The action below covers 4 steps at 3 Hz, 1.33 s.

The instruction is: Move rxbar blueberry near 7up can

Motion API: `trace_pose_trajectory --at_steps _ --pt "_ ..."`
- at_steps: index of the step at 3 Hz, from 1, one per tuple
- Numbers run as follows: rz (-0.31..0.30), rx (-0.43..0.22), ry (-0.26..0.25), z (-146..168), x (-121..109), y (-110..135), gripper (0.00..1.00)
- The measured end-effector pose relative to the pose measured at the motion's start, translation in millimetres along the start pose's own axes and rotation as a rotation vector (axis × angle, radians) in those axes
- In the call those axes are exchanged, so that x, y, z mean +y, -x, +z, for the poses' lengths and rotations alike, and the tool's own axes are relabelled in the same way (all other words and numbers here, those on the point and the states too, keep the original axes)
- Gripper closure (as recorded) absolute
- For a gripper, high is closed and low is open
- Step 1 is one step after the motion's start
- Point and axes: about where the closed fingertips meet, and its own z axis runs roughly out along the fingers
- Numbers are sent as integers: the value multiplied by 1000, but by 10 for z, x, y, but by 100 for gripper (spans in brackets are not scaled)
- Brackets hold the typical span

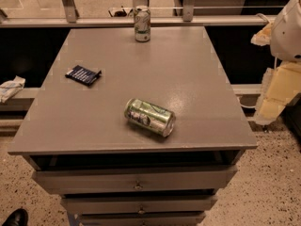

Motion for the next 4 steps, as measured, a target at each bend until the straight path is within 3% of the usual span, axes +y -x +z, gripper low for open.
trace_pose_trajectory --at_steps 1,2,3,4 --pt "0 0 0 0 0 0 0" --pt "-3 -74 4 82 -73 268 0" --pt "-13 -273 30 372 -317 1319 0" --pt "-6 -348 43 490 -403 1785 0"
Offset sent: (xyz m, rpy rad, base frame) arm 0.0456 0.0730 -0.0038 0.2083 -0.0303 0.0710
